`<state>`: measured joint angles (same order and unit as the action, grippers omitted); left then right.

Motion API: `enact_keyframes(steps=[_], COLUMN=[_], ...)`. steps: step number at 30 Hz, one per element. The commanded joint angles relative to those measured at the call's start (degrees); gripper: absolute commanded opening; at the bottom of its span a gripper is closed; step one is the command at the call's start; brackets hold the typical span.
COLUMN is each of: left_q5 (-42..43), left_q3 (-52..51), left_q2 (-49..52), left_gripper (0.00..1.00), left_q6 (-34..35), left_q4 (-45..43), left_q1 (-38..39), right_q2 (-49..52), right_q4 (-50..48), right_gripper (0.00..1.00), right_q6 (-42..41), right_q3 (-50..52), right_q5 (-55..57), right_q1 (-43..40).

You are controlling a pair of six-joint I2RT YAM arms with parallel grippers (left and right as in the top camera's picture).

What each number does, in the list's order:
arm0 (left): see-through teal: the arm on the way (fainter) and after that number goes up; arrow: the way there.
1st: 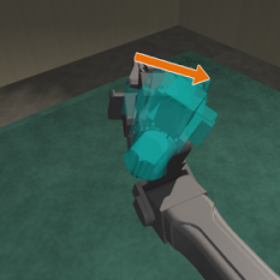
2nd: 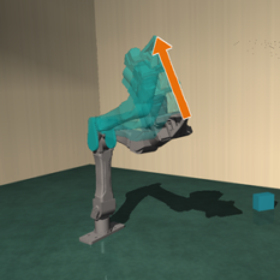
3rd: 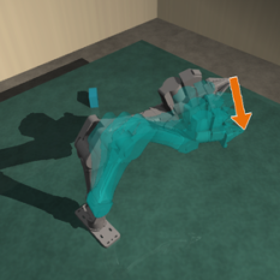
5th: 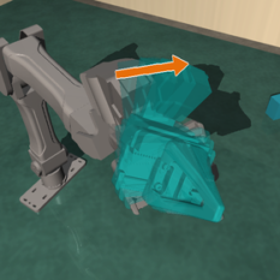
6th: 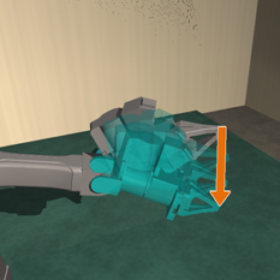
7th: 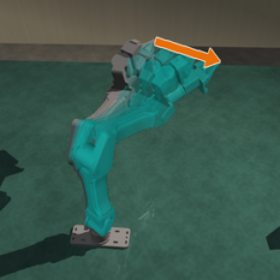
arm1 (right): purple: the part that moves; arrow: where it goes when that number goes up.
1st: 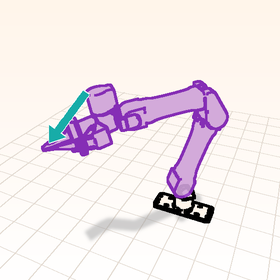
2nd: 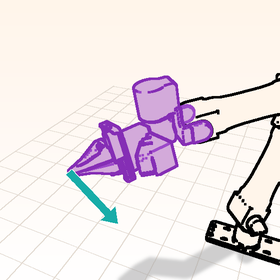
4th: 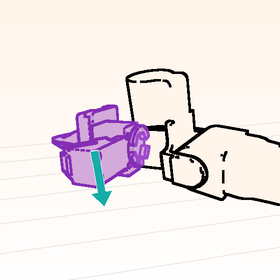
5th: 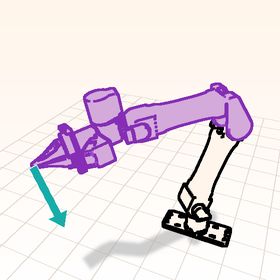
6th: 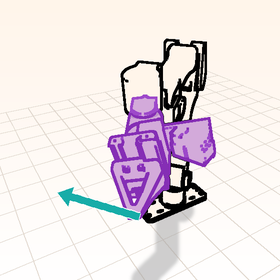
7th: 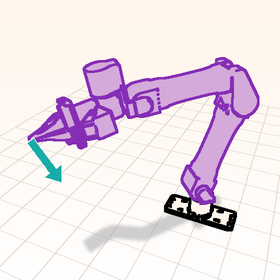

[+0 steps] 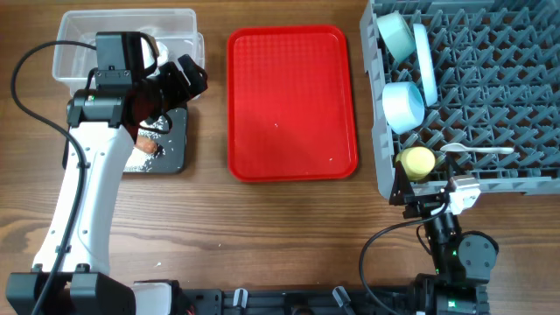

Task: Sort waste into correct bins and load items into the dishwasher rack

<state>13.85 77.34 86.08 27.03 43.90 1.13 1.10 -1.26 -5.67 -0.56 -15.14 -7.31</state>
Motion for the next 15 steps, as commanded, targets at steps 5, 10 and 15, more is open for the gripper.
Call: enact_keyframes(steps=[5,10,15], left_q5=[0.2,0.2,0.2], left_q3=[0.6,0.6,0.6], left_q2=[0.1,0.1,0.1], left_gripper=[1.00,1.00,1.00], left_q6=[-1.1,-1.1,-1.1], left_q4=[0.0,0.0,0.0], left_q1=[0.2,0.2,0.2], right_q2=[-1.0,-1.0,-1.0], right_q4=[-0.1,-0.2,-0.2], right_gripper=[1.00,1.00,1.00], right_q6=[1.0,1.0,1.0], right_q3=[0.3,0.3,0.3], right_q5=[0.3,0.3,0.3], right_q1=[3.1,7.4,10.7])
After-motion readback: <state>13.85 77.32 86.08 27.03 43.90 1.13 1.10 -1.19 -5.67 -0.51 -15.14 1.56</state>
